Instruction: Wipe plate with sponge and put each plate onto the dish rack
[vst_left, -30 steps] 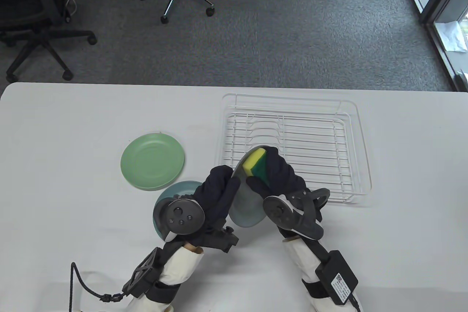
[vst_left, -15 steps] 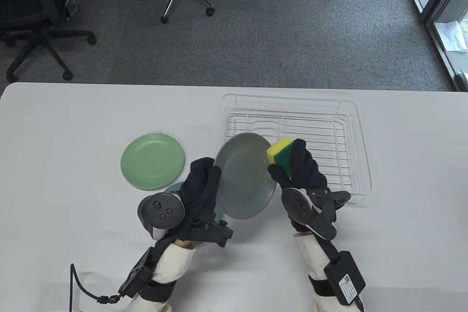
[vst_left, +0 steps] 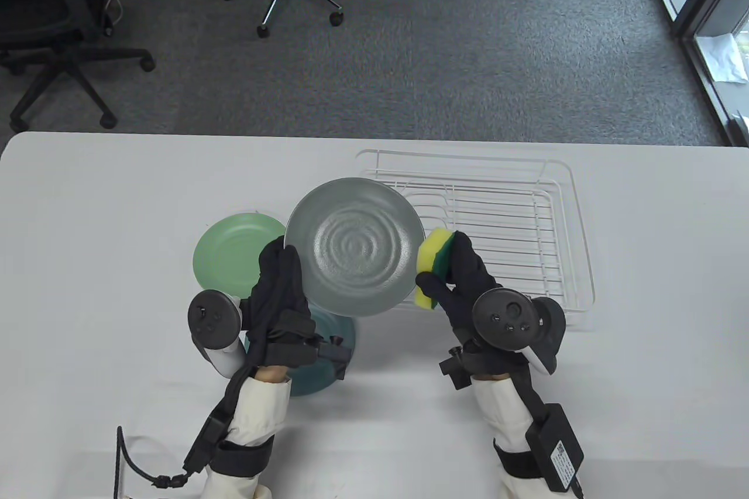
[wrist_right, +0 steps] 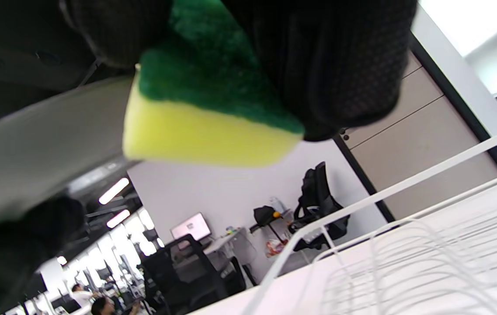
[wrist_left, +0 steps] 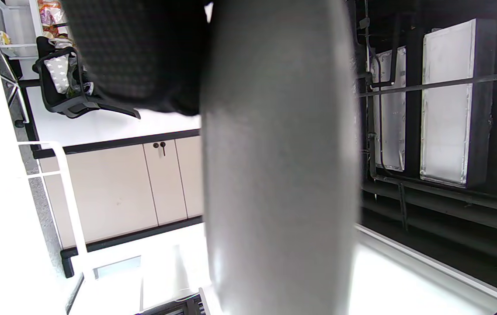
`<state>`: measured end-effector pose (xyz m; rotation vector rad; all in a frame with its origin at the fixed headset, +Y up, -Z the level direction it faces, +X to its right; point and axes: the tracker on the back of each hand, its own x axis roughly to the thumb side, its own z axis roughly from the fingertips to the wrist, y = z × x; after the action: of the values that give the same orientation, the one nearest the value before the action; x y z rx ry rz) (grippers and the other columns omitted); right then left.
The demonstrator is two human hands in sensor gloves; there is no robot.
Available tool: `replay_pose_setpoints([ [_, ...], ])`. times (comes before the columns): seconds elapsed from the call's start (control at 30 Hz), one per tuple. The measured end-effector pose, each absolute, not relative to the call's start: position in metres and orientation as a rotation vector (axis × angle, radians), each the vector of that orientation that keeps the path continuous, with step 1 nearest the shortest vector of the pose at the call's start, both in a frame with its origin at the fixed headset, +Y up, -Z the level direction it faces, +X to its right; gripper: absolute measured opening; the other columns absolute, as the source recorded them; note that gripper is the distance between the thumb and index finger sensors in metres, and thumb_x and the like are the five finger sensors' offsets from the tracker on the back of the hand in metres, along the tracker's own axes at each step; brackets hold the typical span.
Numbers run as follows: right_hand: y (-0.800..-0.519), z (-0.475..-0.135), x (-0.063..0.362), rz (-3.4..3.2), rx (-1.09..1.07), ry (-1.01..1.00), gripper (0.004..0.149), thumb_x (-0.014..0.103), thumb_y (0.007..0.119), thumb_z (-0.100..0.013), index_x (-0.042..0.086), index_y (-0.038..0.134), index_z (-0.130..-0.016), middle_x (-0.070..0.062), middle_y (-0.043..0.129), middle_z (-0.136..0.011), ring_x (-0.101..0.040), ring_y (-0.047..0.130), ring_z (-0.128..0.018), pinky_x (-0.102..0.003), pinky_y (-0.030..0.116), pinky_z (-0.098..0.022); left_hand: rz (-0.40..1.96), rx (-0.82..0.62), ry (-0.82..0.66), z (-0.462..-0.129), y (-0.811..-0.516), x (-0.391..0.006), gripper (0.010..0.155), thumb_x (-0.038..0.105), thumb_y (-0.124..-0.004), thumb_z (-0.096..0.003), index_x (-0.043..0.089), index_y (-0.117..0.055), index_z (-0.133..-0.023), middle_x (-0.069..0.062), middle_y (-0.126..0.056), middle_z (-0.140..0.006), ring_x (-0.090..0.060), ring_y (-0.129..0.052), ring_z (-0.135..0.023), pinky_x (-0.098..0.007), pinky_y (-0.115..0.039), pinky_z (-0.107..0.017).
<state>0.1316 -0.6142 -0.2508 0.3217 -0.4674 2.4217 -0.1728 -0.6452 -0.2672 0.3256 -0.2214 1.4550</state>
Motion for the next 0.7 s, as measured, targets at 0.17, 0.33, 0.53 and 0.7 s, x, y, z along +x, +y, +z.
replay_pose_setpoints([
  [0.17,-0.616,-0.252,0.14,2.321,0.349,-0.478,0.079,0.043,0.068,-0.058,-0.013,0.047,-0.109,-0.032,0.077,-0.093,-0.041,0.092,-0.069,-0.041,0.086,-0.05,1.42,0.241,-0.195,-0.272,-0.652,-0.17,0.055,0.025,-0.048,-0.0647,-0.017,-0.05,-0.1,-0.03,-0.083,-0.081,-0.03,-0.102,-0.052,-0.03,-0.094,-0.032],
  [0.33,-0.618,-0.253,0.148,2.203,0.347,-0.536,0.076,0.043,0.068,-0.058,-0.006,0.047,-0.113,-0.029,0.077,-0.097,-0.04,0.091,-0.073,-0.039,0.086,-0.051,1.231,0.23,-0.153,-0.276,-0.657,-0.168,0.05,0.026,-0.056,-0.0639,-0.013,-0.067,-0.093,-0.018,-0.094,-0.063,-0.018,-0.102,-0.031,-0.022,-0.09,-0.015],
  [0.53,-0.623,-0.257,0.154,1.909,0.393,-0.477,0.07,0.041,0.068,-0.058,0.006,0.046,-0.115,-0.025,0.075,-0.102,-0.04,0.089,-0.078,-0.039,0.086,-0.053,1.227,0.193,-0.144,-0.282,-0.669,-0.162,0.043,0.028,-0.066,-0.0615,-0.007,-0.081,-0.081,-0.007,-0.098,-0.044,-0.008,-0.099,-0.015,-0.016,-0.086,-0.003],
  [0.7,-0.63,-0.263,0.159,1.734,0.406,-0.413,0.063,0.039,0.067,-0.06,0.016,0.045,-0.115,-0.024,0.072,-0.105,-0.042,0.085,-0.083,-0.042,0.084,-0.056,1.199,0.148,-0.17,-0.285,-0.674,-0.155,0.043,0.029,-0.069,-0.06,-0.006,-0.085,-0.079,-0.008,-0.099,-0.041,-0.008,-0.098,-0.012,-0.016,-0.085,-0.001],
])
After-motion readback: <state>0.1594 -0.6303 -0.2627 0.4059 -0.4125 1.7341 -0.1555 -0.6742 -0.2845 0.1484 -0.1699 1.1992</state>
